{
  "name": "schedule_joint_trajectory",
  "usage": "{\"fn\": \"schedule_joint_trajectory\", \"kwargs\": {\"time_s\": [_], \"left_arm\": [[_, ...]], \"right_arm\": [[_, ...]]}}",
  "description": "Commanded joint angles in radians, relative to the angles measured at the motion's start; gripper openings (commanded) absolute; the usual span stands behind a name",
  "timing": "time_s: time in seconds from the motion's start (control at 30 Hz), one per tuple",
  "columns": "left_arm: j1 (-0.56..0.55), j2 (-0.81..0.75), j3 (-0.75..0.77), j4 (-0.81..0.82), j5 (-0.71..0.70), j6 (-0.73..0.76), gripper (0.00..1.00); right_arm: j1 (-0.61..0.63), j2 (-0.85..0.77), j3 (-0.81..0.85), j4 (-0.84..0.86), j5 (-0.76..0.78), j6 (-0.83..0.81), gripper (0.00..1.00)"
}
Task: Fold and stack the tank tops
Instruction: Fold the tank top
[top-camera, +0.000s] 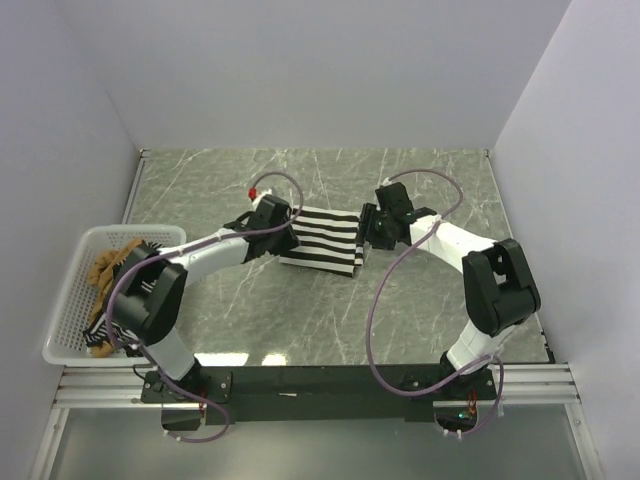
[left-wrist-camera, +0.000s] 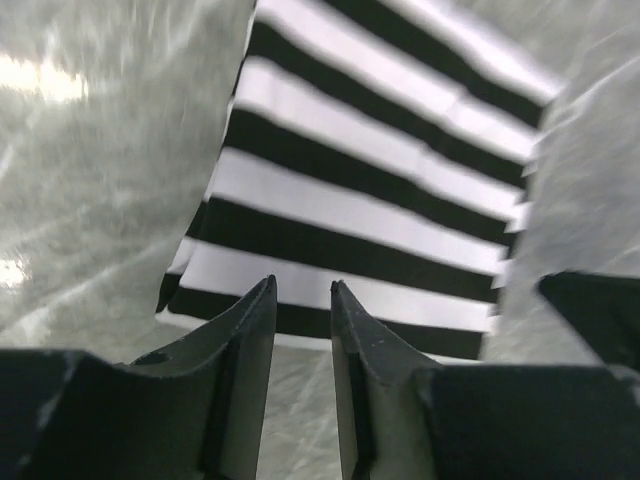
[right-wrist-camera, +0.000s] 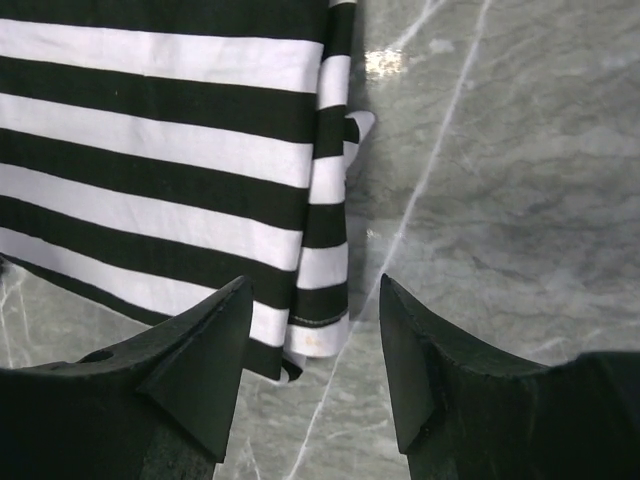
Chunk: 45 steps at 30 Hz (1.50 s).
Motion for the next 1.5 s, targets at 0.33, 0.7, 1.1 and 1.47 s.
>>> {"fn": "schedule_joint_trajectory", "kwargs": {"time_s": [0.33, 0.7, 1.1, 1.47], "left_arm": [[-0.054, 0.151, -0.024, -0.011, -0.078, 0.013, 0.27], [-0.062, 0.069, 0.011, -0.046, -0.061, 0.031, 0.33], [-0.042, -0.036, -0.007, -0.054, -0.056, -0.016, 0.37], [0.091, -0.063, -0.012, -0.054, -0.07, 0.006, 0.43]], "right_arm": [[0.036, 0.056, -0.028, 0.086, 0.054, 0.028, 0.63], [0.05, -0.117, -0.01, 0.014, 0.1, 0.065, 0.63], [0.266, 0.031, 0.121, 0.012, 0.201, 0.186, 0.61], [0.305, 0.102, 0.147, 0.035, 0.249, 0.261, 0.6]]}}
